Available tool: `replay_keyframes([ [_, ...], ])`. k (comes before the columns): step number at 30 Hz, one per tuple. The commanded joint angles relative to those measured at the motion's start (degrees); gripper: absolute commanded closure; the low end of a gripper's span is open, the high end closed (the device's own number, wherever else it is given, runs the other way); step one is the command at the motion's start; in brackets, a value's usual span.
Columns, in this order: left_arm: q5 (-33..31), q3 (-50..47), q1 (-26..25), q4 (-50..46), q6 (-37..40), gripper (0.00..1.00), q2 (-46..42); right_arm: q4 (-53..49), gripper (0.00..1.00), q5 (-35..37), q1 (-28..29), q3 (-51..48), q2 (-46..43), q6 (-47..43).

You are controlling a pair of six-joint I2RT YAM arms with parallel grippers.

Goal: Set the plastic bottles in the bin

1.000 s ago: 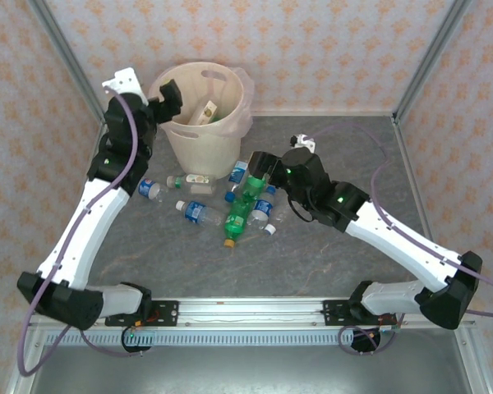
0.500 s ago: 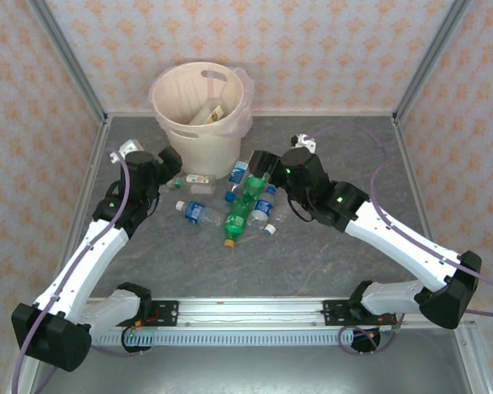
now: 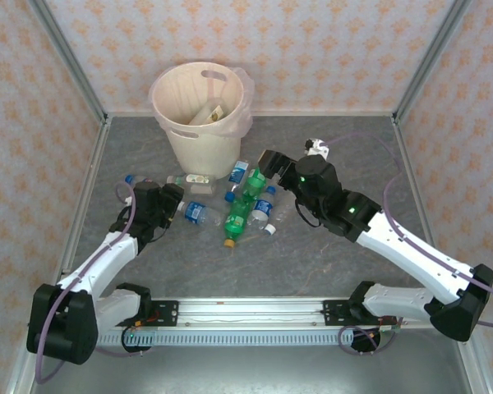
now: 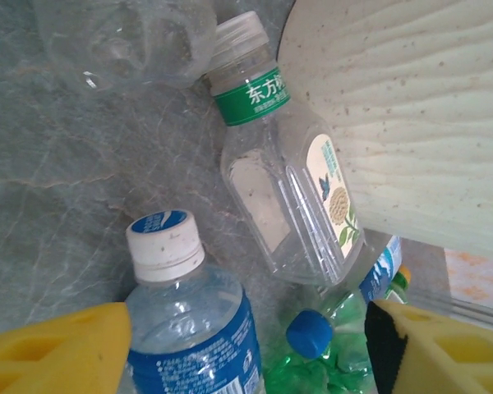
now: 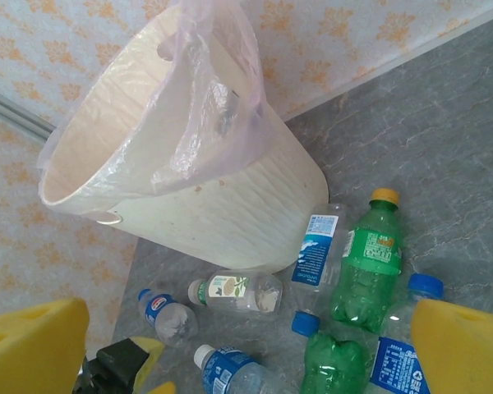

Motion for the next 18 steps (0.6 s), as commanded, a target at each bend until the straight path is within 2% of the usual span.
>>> replay_keyframes([
  [1, 1.73, -0.89, 1.02, 5.87, -2.16, 0.28, 2.23, 0.96, 0.00, -0.67, -0.09, -0.32, -1.03, 0.96],
  [5, -0.60, 0.15, 1.57, 4.73, 1.93, 0.34, 6.21, 1.05, 0.00, -1.71, -0.09, -0.28, -1.51, 0.74],
  [8, -0.07, 0.05, 2.14, 5.29, 2.64, 0.38, 8.81, 0.18, 0.00, -1.69, -0.09, 0.33, -1.50, 0.83],
  [18, 2.43, -1.96, 2.20, 11.78, 2.17, 0.39, 14.90, -0.39, 0.00, -2.02, -0.03, -0.31, -2.15, 1.62],
])
